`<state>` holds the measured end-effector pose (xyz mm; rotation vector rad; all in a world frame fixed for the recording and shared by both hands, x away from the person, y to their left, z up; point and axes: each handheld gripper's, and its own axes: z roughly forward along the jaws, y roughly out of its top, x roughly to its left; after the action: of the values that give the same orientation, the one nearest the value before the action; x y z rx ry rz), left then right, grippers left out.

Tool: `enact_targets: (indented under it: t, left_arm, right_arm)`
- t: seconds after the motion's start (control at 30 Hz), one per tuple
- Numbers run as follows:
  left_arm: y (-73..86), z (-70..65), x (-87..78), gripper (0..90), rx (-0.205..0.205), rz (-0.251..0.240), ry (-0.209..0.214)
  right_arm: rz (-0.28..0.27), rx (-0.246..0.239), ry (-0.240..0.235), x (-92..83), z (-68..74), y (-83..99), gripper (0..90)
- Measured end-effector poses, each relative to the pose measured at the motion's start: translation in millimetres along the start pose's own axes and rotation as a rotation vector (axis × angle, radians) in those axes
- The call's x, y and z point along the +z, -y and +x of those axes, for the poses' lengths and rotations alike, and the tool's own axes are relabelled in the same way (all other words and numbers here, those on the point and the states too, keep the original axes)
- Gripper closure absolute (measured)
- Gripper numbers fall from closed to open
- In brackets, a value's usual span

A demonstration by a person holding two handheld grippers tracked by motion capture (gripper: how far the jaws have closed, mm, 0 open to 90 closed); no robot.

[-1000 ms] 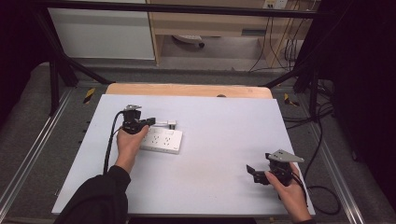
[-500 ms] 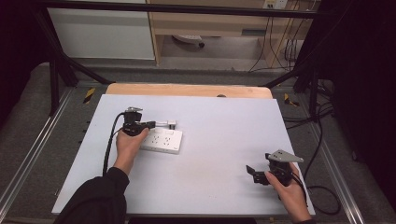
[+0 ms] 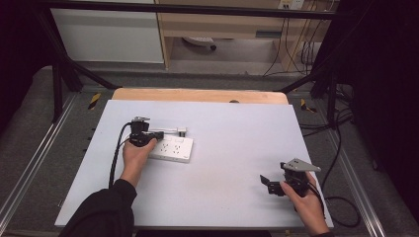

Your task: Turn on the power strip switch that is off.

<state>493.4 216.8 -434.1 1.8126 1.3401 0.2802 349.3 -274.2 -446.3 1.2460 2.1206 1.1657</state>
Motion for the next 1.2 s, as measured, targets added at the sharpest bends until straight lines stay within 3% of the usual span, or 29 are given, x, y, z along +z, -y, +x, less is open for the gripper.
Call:
enact_targets:
  t: [0.57, 0.7, 1.2]
  left_arm:
    - [0.3, -3.8, -0.6, 90.0, -0.006, -0.007, 0.022]
    - [0.7, -7.5, 1.0, 90.0, 0.017, -0.001, 0.021]
    - [1.6, -5.3, 1.8, 90.0, 0.018, -0.013, 0.032]
  right_arm:
    - [0.004, 0.003, -0.007, 0.6, 0.8, 0.1, 4.9]
    - [0.007, 0.000, -0.008, 0.6, 0.6, 0.2, 4.9]
    - [0.011, -0.002, -0.010, 1.0, 1.2, 0.5, 4.9]
